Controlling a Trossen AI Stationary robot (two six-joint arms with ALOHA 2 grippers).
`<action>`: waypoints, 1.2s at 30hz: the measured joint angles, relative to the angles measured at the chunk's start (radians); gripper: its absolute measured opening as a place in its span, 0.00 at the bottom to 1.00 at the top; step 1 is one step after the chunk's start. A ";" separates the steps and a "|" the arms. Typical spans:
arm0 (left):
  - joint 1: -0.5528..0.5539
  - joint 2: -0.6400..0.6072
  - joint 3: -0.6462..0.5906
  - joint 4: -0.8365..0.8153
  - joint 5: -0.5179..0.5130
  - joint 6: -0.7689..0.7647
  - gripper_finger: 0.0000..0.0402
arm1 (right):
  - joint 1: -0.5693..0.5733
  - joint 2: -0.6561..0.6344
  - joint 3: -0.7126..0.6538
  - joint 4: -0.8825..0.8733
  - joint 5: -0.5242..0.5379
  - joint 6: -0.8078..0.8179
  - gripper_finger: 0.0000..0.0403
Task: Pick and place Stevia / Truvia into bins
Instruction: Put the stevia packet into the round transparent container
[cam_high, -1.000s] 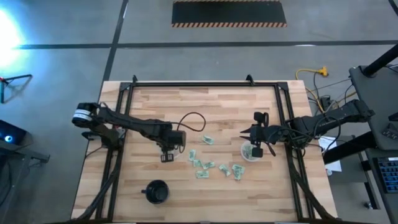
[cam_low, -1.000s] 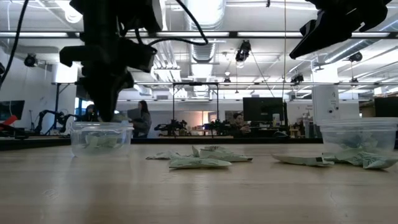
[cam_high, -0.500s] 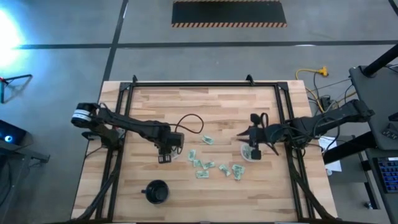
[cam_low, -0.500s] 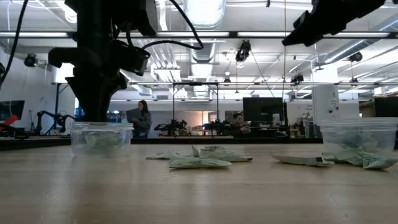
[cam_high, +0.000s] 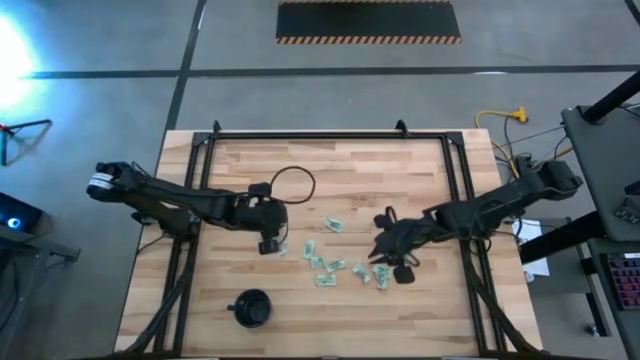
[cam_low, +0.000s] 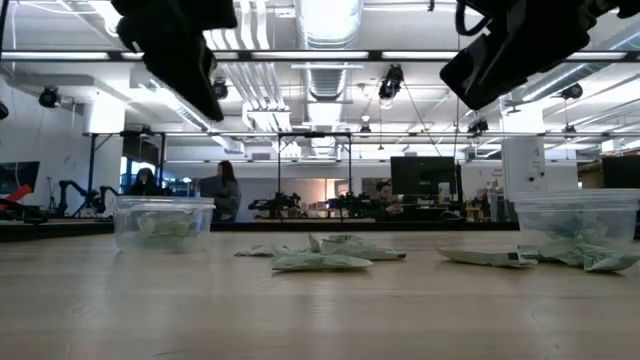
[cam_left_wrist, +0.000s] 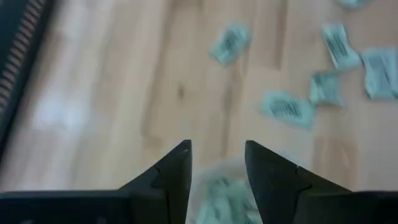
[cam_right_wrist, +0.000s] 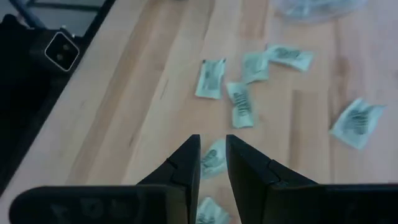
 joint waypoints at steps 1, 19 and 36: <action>-0.001 -0.009 -0.001 0.014 -0.026 0.010 0.33 | 0.008 0.017 0.019 -0.024 0.000 0.013 0.17; -0.005 -0.041 -0.034 0.123 -0.259 0.138 0.33 | 0.124 0.285 0.176 -0.293 0.037 0.191 0.17; -0.004 -0.042 -0.050 0.118 -0.258 0.136 0.33 | 0.116 0.355 0.172 -0.323 0.064 0.236 0.32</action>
